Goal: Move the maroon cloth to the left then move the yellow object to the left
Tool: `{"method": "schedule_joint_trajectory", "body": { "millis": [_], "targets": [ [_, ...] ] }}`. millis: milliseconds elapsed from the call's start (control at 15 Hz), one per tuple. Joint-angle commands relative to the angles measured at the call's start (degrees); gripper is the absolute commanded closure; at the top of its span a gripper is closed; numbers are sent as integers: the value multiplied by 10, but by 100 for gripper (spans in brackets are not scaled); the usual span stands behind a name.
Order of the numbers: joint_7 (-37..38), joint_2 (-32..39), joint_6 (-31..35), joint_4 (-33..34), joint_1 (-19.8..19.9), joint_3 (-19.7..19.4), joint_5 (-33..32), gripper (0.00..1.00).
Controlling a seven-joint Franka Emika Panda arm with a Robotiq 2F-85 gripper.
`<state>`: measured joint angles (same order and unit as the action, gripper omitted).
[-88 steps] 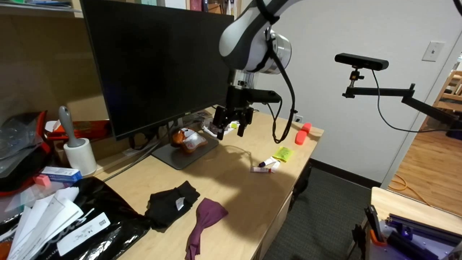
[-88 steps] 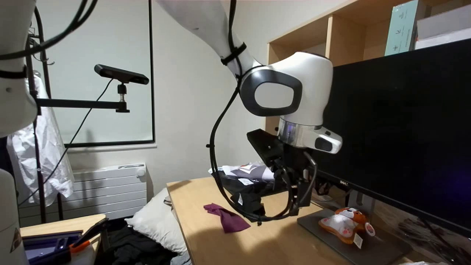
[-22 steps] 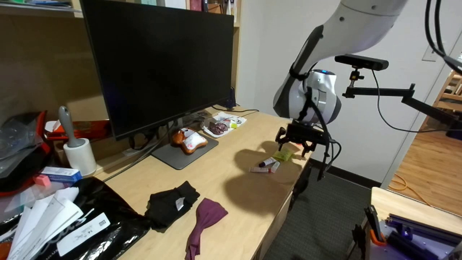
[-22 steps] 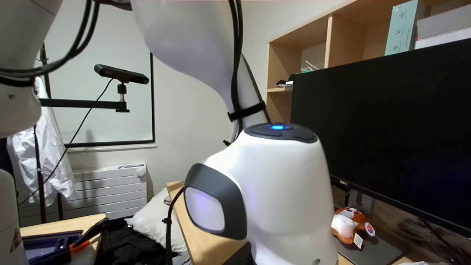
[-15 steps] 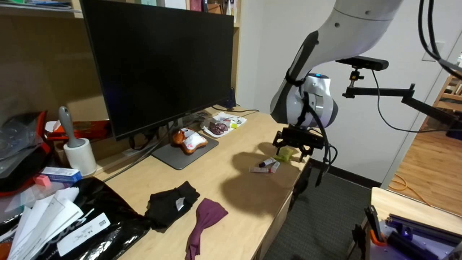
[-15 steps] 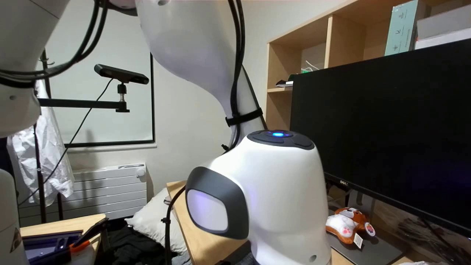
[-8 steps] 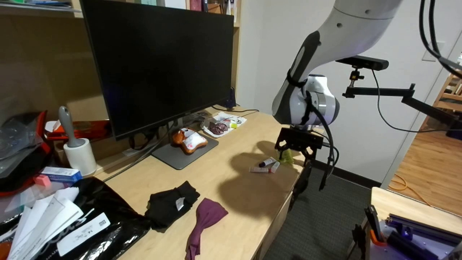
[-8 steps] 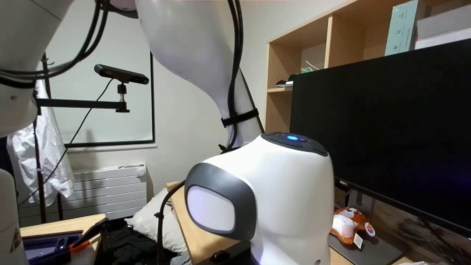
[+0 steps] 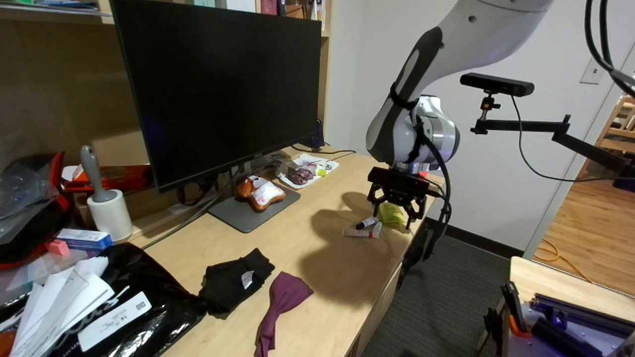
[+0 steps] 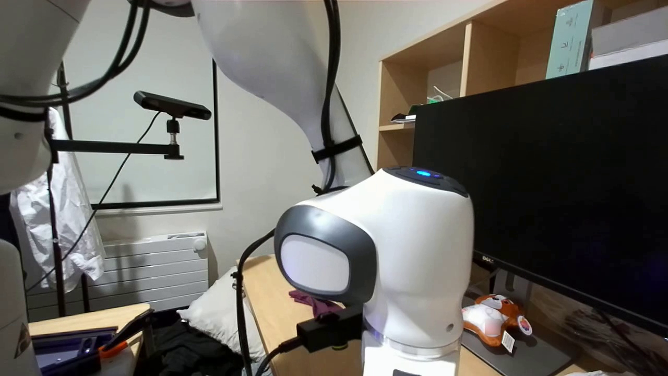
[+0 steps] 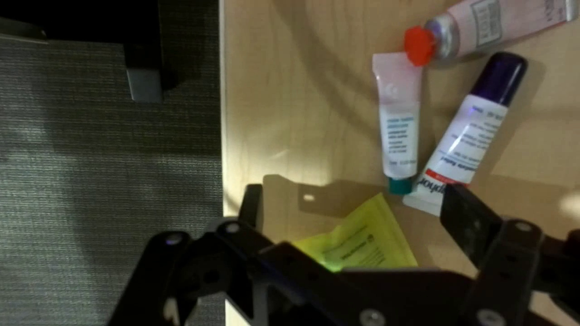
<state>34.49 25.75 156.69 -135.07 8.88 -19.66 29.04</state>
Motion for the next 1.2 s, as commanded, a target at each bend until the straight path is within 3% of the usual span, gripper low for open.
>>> {"method": "schedule_joint_trajectory", "body": {
  "millis": [0, 400, 667, 1133],
  "targets": [
    [17, -6, -2, 7, 6, 7, -24, 0],
    [13, 17, -80, 54, -15, -37, -174, 0],
    [-18, 38, -107, 85, -10, -37, -253, 0],
    [-24, 85, -90, 124, -4, -33, -294, 0]
  ]
}}
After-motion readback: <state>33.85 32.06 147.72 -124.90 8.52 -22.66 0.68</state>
